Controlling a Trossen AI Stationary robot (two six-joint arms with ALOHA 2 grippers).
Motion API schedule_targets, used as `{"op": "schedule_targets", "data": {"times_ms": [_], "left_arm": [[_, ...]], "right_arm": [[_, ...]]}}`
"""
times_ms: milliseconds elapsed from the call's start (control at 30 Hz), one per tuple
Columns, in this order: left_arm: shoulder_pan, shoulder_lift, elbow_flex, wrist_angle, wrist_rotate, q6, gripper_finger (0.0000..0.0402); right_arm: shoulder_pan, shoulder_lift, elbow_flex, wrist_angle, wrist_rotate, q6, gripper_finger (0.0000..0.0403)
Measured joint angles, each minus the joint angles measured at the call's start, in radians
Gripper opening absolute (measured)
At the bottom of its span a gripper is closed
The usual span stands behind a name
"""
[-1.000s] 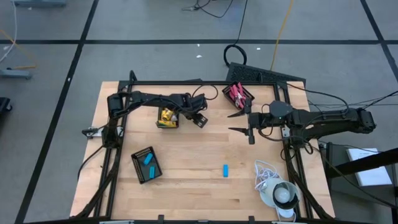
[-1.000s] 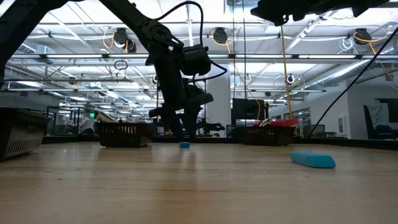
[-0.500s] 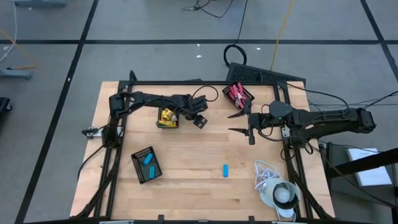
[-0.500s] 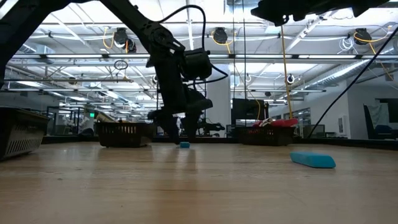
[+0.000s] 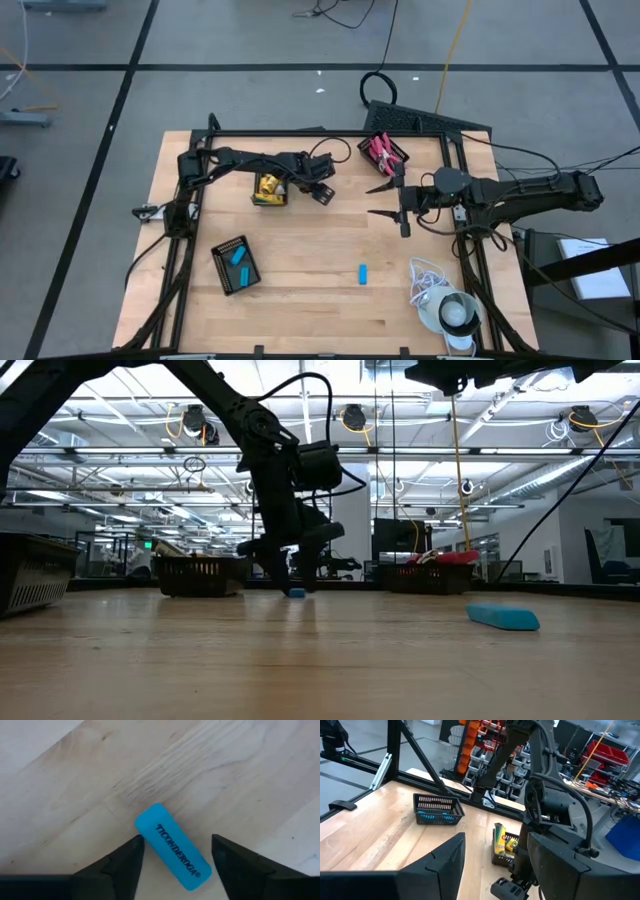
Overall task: Pick & Place School Supplies
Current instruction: Put the blue eraser into the bottom black bin
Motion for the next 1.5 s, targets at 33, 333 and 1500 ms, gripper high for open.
{"op": "schedule_targets", "data": {"times_ms": [33,333,1500], "left_arm": [[0.000,0.000,0.000,-0.002,-0.004,-0.001,0.0222],[-0.002,0.002,-0.002,-0.027,-0.016,0.039,0.0046],[-0.370,-0.403,-0.005,-0.487,-0.197,-0.009,0.0002]], "right_arm": [[0.001,0.000,0.000,0.000,0.002,0.000,0.0208],[0.001,0.000,0.000,0.000,0.002,-0.003,0.0208],[0.003,0.000,0.000,-0.056,0.008,0.054,0.0208]]}}
